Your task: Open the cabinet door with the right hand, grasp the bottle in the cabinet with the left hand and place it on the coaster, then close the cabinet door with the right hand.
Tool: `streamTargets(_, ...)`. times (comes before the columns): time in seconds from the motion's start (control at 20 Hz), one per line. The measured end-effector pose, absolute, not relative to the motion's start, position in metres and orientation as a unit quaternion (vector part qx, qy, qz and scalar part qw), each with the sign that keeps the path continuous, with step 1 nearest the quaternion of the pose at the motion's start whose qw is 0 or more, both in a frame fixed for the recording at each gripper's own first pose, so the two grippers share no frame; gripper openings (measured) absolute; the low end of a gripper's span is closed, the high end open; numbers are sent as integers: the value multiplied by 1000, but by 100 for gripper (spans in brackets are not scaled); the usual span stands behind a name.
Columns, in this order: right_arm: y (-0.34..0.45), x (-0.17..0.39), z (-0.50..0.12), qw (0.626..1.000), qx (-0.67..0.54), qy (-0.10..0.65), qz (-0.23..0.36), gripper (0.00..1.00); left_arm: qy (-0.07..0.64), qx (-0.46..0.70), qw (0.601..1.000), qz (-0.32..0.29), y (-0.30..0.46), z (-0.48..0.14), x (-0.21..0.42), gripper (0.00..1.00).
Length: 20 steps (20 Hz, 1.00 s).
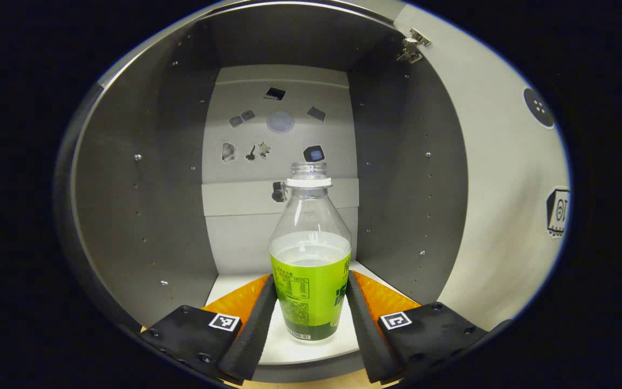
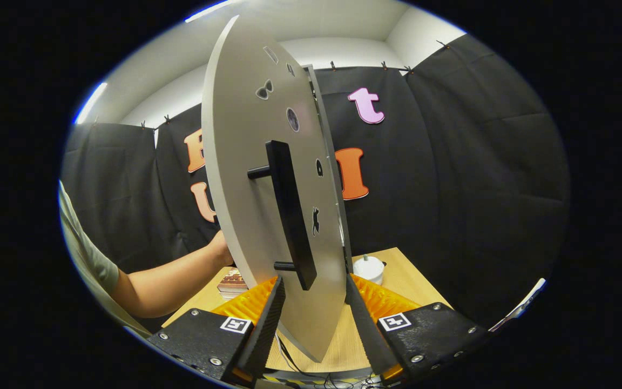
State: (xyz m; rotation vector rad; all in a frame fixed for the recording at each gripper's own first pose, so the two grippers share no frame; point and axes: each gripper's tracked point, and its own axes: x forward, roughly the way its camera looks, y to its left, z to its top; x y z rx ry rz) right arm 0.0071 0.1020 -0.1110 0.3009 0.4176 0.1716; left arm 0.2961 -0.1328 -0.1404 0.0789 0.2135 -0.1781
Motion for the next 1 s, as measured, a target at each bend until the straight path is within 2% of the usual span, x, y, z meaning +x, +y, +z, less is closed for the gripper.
streamTargets(0.1,100,8,-114,963,144,207,97,71,105,37,990,-85,-125,-134,276,81)
streamTargets(0.15,100,9,-117,963,138,206,103,71,103,42,990,-82,-119,-131,266,78)
streamTargets(0.55,89,12,-138,956,137,212,148,71,72,41,996,-29,-77,-107,167,77)
streamTargets(0.75,84,12,-139,956,149,207,144,71,59,56,997,1,-57,-106,146,79)
streamTargets(0.95,79,15,-135,965,135,190,117,71,53,66,996,4,-38,-121,122,77)
streamTargets(1.0,78,15,-136,968,130,187,108,71,55,66,996,6,-29,-120,105,81)
